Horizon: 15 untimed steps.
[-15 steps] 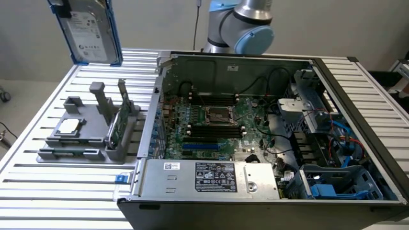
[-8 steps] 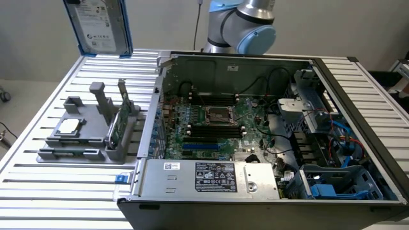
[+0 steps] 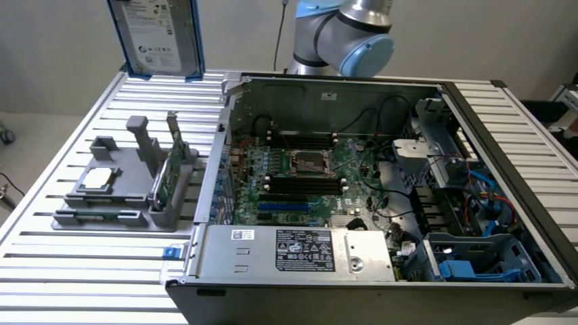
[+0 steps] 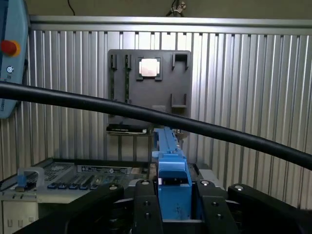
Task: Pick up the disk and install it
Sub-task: 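Pick up the disk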
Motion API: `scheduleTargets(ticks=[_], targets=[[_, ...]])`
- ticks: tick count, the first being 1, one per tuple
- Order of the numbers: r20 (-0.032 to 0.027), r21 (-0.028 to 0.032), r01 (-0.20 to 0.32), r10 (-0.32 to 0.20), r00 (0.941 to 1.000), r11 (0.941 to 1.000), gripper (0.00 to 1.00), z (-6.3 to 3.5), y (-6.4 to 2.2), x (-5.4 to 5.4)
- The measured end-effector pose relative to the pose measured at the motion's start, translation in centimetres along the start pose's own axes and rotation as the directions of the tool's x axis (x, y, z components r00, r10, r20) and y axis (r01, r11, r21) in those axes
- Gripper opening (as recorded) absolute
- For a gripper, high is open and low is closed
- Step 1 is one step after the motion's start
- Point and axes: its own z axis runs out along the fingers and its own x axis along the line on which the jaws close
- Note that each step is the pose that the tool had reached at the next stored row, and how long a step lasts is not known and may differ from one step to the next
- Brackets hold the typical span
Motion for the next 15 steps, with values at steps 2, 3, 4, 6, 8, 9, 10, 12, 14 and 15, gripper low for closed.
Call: scheduleTargets(ticks=[2, 3, 4, 6, 8, 9, 10, 12, 14, 15], targets=[[-0.0001, -0.0001, 0.000, 0.000, 1.0000, 1.0000, 0.33, -0.06, -0.85, 0.5], [-0.0001, -0.0001, 0.000, 0.000, 1.0000, 1.0000, 0.33, -0.07, -1.28, 0.7], [0.0000, -0.0001, 0.000, 0.000, 1.0000, 1.0000, 0.33, -0.08, -1.71, 0.9], [-0.0001, -0.0001, 0.000, 0.000, 1.0000, 1.0000, 0.33, -0.10, -2.61, 1.3], [-0.0001, -0.0001, 0.000, 0.000, 1.0000, 1.0000, 0.33, -0.13, -3.54, 1.8], [-0.0001, -0.0001, 0.000, 0.000, 1.0000, 1.0000, 0.33, -0.15, -3.99, 2.0], [-0.0001, -0.0002, 0.000, 0.000, 1.0000, 1.0000, 0.33, -0.16, -4.42, 2.1], [0.0000, 0.0000, 0.000, 0.000, 1.0000, 1.0000, 0.33, -0.17, -5.32, 2.5], [0.0000, -0.0001, 0.000, 0.000, 1.0000, 1.0000, 0.33, -0.19, -6.21, 2.9], [-0.0001, -0.0001, 0.000, 0.000, 1.0000, 1.0000, 0.33, -0.20, -6.71, 3.1]])
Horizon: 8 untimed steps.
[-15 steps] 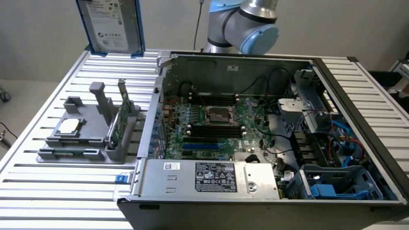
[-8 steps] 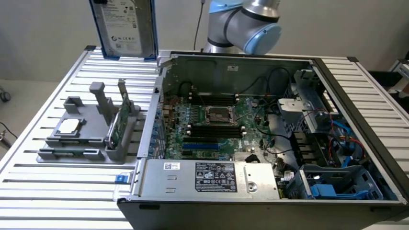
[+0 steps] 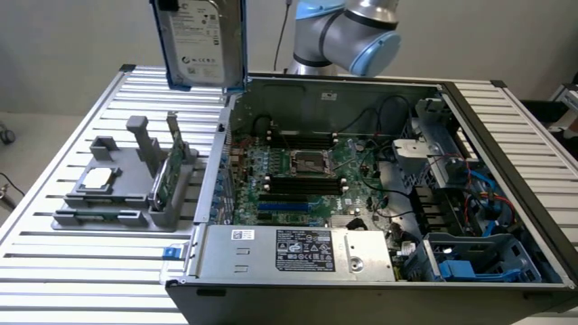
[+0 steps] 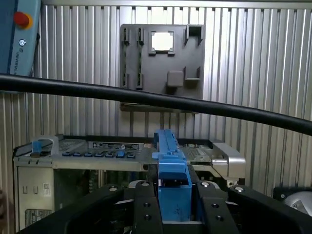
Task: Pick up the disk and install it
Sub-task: 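Pick up the disk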
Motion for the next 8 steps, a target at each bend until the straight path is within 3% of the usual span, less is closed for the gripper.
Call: scheduleTargets(ticks=[8], targets=[[0.0000, -0.0002, 0.000, 0.000, 1.0000, 1.0000, 0.33, -0.06, -3.58, 1.4]])
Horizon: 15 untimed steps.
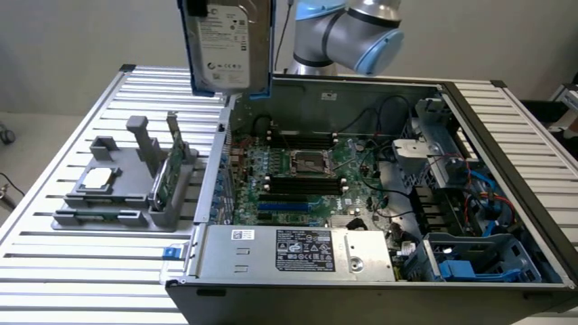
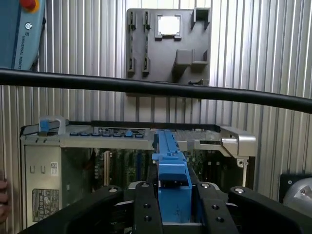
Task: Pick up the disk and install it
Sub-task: 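Pick up the disk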
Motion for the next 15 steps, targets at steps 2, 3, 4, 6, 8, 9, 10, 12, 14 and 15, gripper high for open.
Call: scheduleTargets(ticks=[2, 3, 4, 6, 8, 9, 10, 12, 14, 15], targets=[[0.0000, 0.0000, 0.000, 0.000, 1.0000, 1.0000, 0.33, -0.01, -0.92, 0.4], [0.0000, -0.0001, 0.000, 0.000, 1.0000, 1.0000, 0.33, -0.02, -1.37, 0.5], [0.0000, -0.0001, 0.000, 0.000, 1.0000, 1.0000, 0.33, -0.03, -1.81, 0.7], [0.0000, -0.0003, 0.000, 0.000, 1.0000, 1.0000, 0.33, -0.04, -2.72, 1.0], [0.0000, -0.0002, 0.000, 0.000, 1.0000, 1.0000, 0.33, -0.05, -3.59, 1.4], [0.0001, -0.0002, 0.000, 0.000, 1.0000, 1.0000, 0.33, -0.05, -4.06, 1.5], [0.0001, -0.0002, 0.000, 0.000, 1.0000, 1.0000, 0.33, -0.06, -4.52, 1.7], [0.0001, -0.0002, 0.000, 0.000, 1.0000, 1.0000, 0.33, -0.07, -5.42, 2.0], [0.0002, -0.0002, 0.000, 0.000, 1.0000, 1.0000, 0.33, -0.08, -6.35, 2.4], [0.0001, -0.0003, 0.000, 0.000, 1.0000, 1.0000, 0.33, -0.09, -6.78, 2.6]])
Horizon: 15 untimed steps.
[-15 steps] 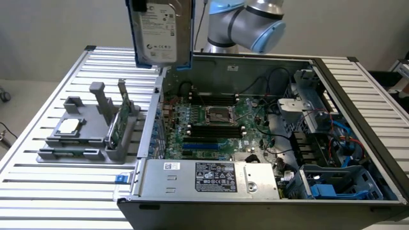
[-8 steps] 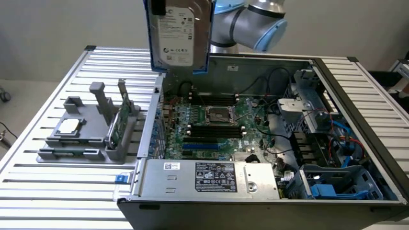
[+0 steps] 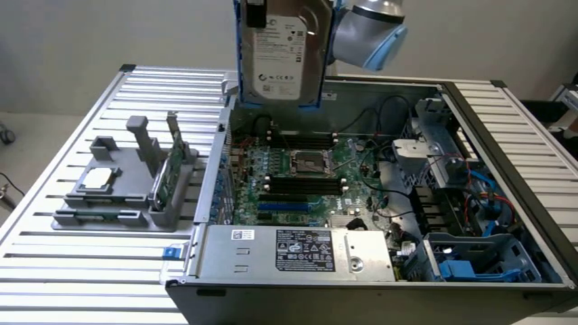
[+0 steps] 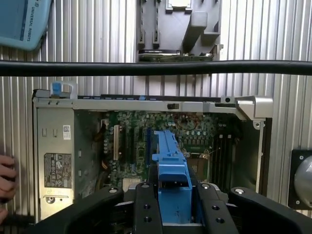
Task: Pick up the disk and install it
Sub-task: 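Pick up the disk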
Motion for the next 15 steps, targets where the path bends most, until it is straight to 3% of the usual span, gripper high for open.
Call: scheduleTargets(ticks=[15], targets=[[0.0002, -0.0010, 0.000, 0.000, 1.0000, 1.0000, 0.33, -0.07, -6.63, 2.8]])
